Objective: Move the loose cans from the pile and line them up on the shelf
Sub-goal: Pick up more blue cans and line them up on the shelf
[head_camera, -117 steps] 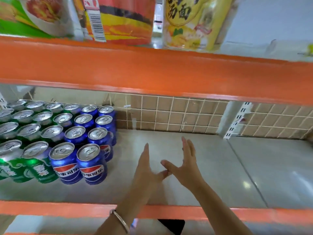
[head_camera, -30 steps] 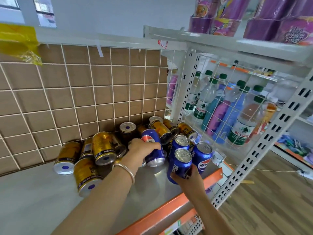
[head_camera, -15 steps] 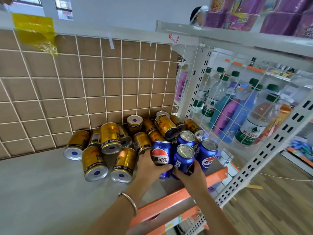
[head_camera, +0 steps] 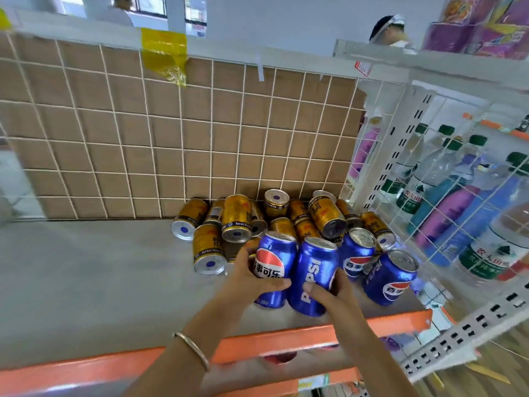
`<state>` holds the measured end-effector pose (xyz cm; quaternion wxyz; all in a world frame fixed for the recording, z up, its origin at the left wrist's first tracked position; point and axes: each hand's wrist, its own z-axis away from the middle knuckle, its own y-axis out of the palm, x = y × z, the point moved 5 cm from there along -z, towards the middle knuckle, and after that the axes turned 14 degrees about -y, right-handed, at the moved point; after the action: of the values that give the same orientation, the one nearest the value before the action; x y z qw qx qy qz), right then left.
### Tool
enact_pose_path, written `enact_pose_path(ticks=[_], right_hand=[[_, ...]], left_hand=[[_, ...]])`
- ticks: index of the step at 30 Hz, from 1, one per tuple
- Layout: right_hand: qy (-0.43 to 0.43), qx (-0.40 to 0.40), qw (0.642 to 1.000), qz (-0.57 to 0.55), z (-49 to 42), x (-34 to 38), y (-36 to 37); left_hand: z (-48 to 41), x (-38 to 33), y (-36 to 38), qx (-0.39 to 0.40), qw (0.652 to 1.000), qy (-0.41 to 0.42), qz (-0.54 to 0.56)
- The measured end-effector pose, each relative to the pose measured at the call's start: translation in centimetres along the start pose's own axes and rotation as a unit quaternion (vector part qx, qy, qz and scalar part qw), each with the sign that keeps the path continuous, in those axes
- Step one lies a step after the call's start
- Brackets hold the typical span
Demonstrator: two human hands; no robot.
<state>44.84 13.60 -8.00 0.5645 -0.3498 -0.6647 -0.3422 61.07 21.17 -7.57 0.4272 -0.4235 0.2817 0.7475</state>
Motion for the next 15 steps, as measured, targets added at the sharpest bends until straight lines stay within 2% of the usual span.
enact_pose_path(ticks=[3,7,11,15], right_hand=[[-0.003,0.035,0.998,-0.052,-0.5,0.7,3.6],[-0.018,0.110,0.991,-0.081,-0.5,2.1,9.7],[-0.011,0.240,0.964,-0.109,1.1,3.6,17.8],[-0.007,0.341,0.935,-0.097,3.9,4.2,26.9]], left_hand=[[1.5,0.7,-2.9,-0.014,0.999,-0.002,0.051],[5.0,0.7,-8.2,-0.035,0.992,0.050,0.108],[9.3,1.6,-15.6,-0.065,0.982,0.087,0.154],[13.9,4.1,-24.2,-0.140,0.967,0.092,0.193]])
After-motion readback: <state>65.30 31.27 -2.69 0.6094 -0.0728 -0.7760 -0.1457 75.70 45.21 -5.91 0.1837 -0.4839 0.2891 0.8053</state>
